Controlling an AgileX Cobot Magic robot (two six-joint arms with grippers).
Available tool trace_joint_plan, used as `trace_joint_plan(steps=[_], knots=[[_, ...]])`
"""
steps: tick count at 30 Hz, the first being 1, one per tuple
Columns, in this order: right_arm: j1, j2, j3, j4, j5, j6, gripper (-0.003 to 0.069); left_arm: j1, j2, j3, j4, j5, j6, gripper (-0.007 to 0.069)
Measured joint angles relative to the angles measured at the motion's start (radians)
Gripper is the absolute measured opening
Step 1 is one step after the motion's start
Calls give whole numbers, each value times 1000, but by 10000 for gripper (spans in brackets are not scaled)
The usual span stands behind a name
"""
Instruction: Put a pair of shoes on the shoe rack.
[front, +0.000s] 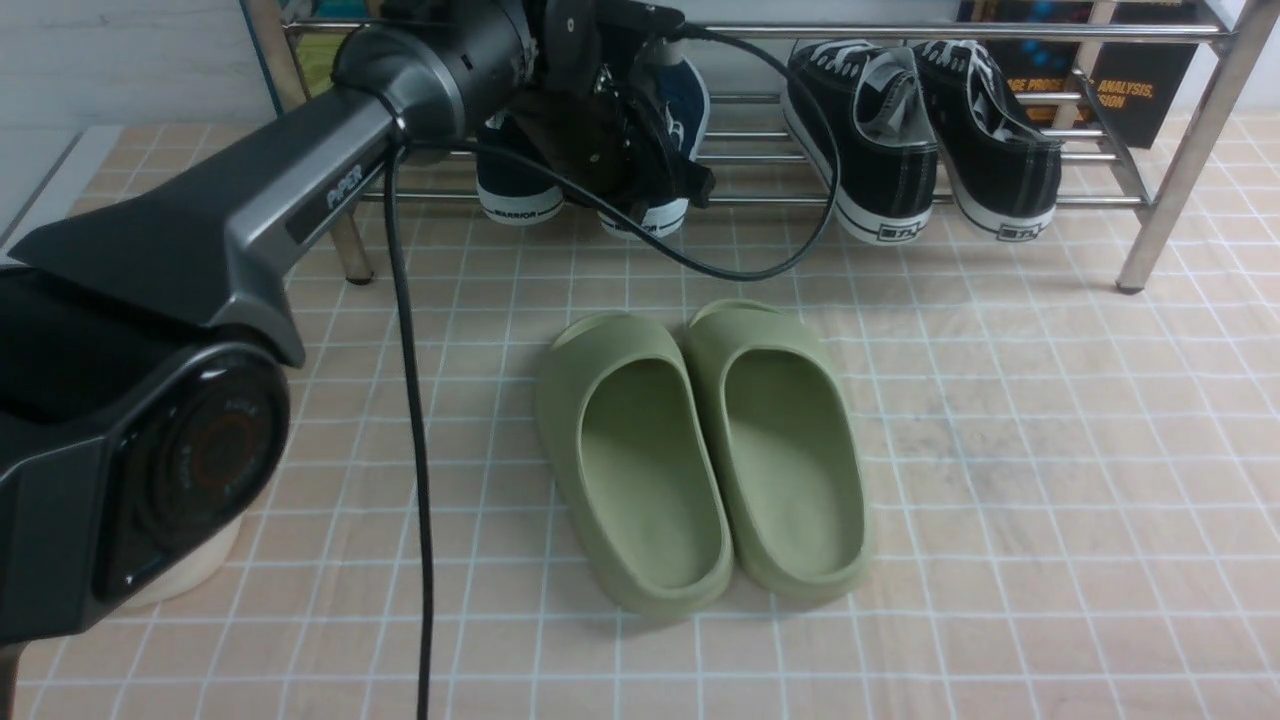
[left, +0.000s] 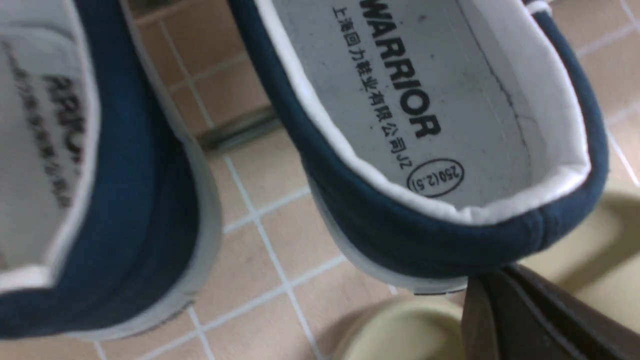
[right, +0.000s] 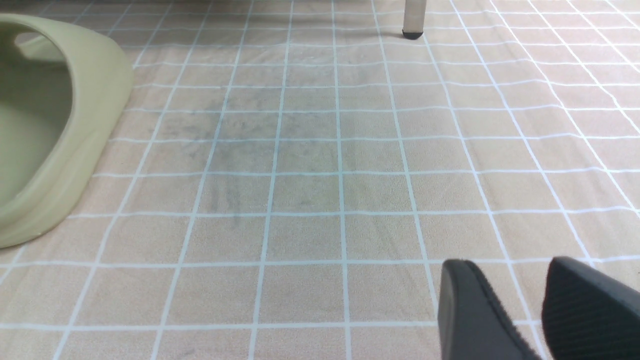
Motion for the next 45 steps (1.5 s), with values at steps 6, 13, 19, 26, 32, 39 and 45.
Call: trace_joint_plan(steps=[6, 13, 19, 26, 32, 39, 45], knots=[[0, 0, 0, 0, 0, 0, 238, 1, 0, 0, 113, -25, -116, 4], [0, 0, 0, 0, 0, 0, 238, 1, 0, 0, 94, -46, -149, 4], [0, 0, 0, 0, 0, 0, 238, 1, 0, 0, 75, -39, -149, 5], [0, 0, 0, 0, 0, 0, 238, 1, 0, 0, 70, -30, -158, 7], [0, 0, 0, 0, 0, 0, 238, 1, -58, 0, 70, 18, -158, 8], [0, 0, 0, -2, 0, 0, 238, 1, -257, 0, 87, 100, -89, 9], [0, 0, 0, -1, 0, 0, 238, 1, -457, 0, 126, 213, -19, 9]])
